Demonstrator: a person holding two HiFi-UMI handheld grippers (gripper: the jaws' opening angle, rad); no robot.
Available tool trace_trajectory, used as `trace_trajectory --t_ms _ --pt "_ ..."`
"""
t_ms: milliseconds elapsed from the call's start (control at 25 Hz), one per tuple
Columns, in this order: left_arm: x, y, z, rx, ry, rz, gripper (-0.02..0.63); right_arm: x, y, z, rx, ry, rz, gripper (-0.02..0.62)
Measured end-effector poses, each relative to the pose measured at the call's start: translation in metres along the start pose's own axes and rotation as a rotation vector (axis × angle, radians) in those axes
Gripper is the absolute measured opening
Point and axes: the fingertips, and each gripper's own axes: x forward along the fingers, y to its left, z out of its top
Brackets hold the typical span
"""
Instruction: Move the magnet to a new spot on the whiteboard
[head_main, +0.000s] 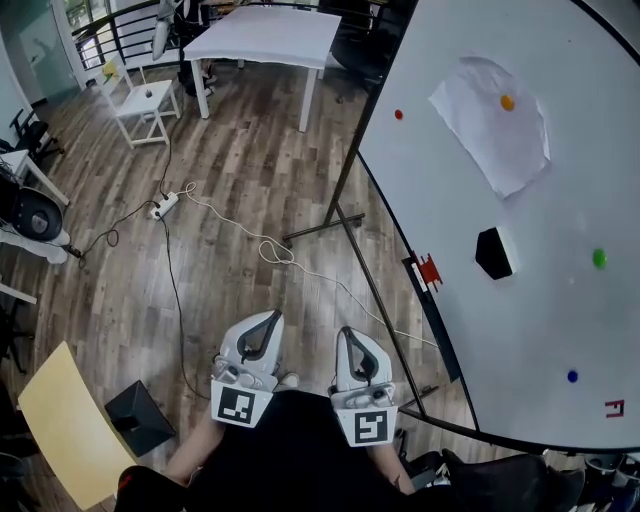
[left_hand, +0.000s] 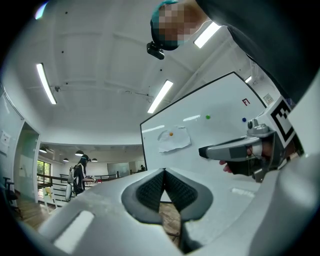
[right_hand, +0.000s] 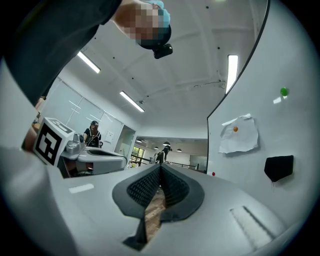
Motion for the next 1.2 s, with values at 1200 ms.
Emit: trace_trajectory --t_ms 1200 --pt "0.254 0.087 -0.058 -0.063 -0.108 -0.282 0.002 0.171 -0.148 -0.044 -0.097 0.067 -0.314 0.002"
